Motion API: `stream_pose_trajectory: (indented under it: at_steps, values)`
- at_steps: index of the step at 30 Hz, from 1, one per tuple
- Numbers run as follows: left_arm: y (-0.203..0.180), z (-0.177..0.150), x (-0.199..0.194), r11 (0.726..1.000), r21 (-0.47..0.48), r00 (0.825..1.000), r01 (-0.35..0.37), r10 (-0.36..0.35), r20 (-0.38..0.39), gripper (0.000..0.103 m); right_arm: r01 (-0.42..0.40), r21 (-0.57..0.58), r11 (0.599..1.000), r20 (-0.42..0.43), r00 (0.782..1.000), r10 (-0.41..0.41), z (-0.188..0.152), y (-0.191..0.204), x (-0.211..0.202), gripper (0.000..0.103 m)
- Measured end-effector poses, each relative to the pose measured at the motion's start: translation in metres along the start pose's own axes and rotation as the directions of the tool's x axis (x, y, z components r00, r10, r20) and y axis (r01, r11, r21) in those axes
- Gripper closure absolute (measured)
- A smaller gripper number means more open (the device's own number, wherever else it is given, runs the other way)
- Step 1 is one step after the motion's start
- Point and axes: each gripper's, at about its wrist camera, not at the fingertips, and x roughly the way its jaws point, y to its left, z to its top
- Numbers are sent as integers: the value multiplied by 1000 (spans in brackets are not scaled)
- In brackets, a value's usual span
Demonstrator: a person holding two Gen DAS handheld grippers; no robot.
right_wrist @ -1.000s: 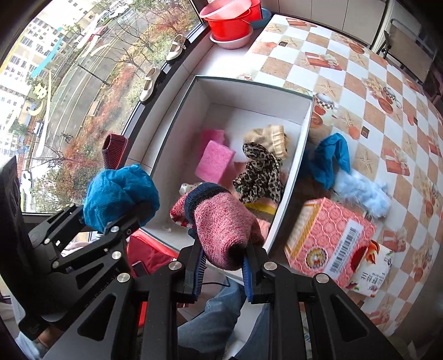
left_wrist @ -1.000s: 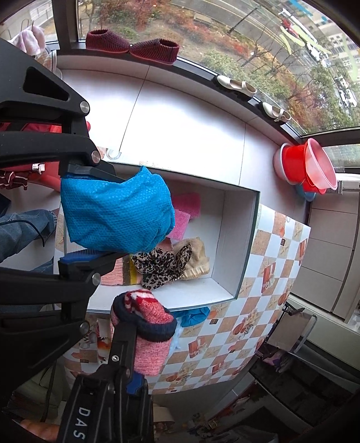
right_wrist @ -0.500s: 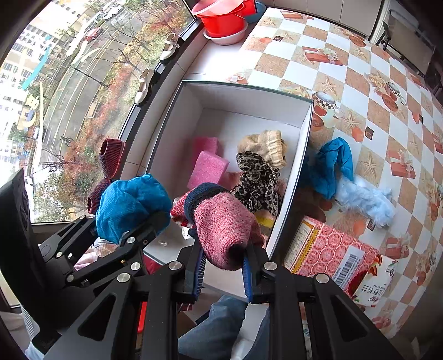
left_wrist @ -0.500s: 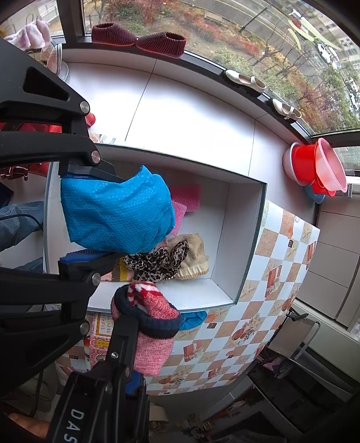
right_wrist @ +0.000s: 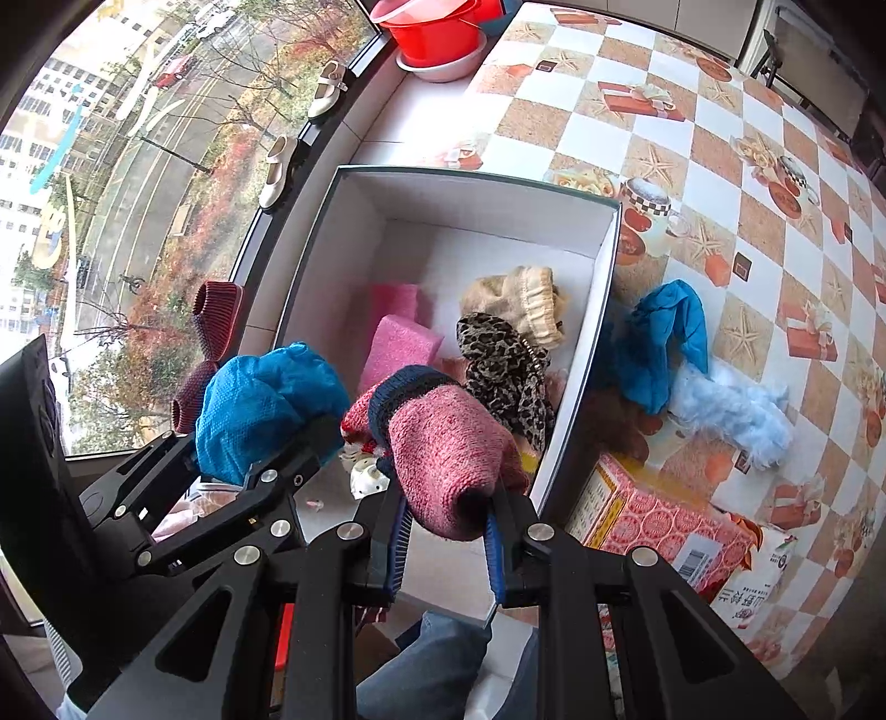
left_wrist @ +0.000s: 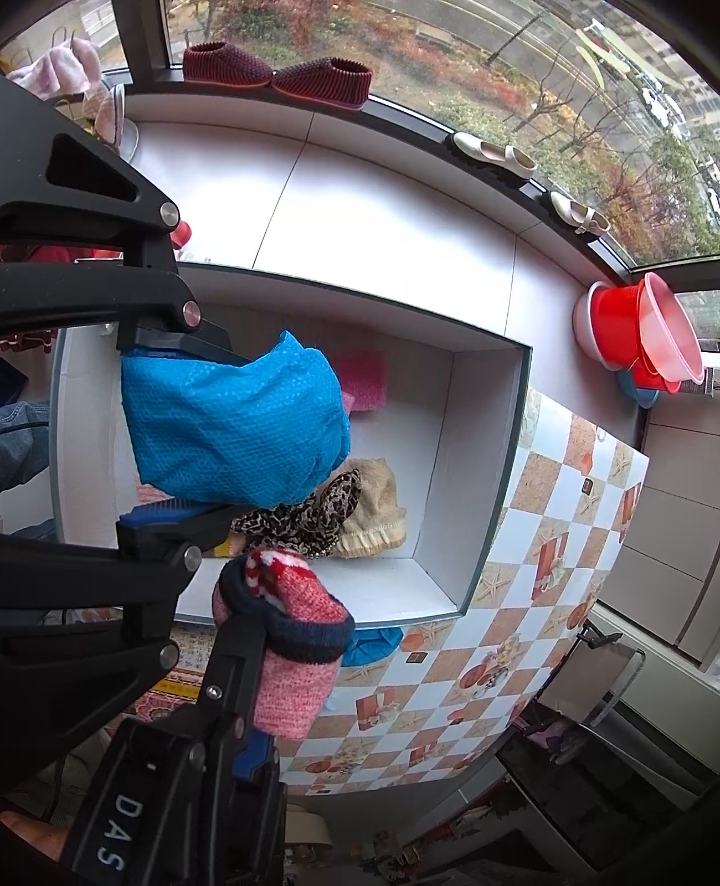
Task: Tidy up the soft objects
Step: 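Lower both tools into the box and open them to drop the cloth and knit item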
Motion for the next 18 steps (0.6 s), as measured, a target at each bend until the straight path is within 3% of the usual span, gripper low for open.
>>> stream_pose_trajectory:
  at_steps: [18]
  values:
    - [-12, 17, 19, 1000, 12, 1000, -26, 26, -16, 63, 4, 26, 1000, 15, 1000, -5, 22, -13, 7, 79]
